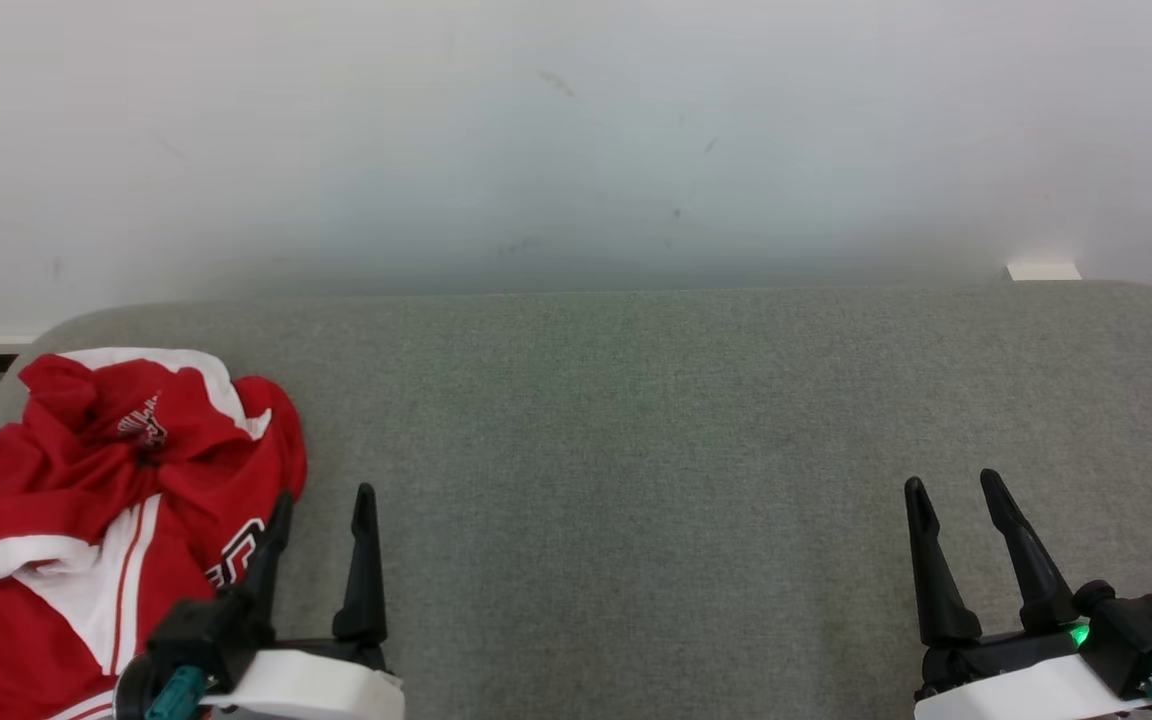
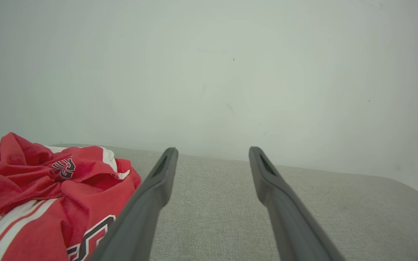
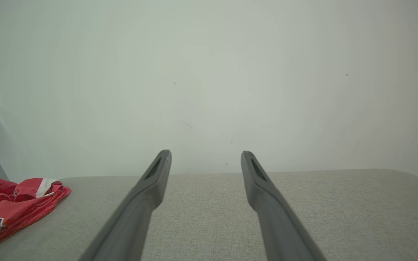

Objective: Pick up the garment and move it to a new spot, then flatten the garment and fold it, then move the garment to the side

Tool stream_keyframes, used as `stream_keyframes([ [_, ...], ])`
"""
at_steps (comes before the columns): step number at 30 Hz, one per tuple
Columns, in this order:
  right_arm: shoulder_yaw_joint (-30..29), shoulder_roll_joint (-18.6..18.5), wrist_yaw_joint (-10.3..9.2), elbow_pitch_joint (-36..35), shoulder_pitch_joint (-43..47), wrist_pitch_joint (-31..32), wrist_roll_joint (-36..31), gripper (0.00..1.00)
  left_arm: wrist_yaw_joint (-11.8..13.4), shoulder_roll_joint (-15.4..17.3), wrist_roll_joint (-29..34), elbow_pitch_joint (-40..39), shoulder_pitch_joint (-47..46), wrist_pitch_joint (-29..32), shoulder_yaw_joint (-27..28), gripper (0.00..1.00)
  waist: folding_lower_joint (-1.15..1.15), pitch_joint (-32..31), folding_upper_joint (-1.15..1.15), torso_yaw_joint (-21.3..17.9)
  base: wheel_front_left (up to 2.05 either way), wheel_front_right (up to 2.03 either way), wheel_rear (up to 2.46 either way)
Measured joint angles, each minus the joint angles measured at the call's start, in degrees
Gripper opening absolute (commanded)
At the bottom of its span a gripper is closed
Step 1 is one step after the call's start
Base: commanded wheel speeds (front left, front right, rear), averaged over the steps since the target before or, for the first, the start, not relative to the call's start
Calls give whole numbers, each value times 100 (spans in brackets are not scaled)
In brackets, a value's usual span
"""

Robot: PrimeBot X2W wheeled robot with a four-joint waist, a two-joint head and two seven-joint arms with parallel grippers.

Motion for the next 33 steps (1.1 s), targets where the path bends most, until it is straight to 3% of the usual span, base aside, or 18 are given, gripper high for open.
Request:
stream_keyframes([
  [14, 81, 11, 0, -27, -6, -147, -397, 100, 0, 7, 435, -1, -15, -142, -75, 100, 0, -12, 0, -18, 0, 0, 0],
  [33, 74, 15, 0, -5, -17, -148, -380, 100, -48, 8, 413, 89, -39, -143, -82, 100, 0, -33, 0, 4, 0, 0, 0],
])
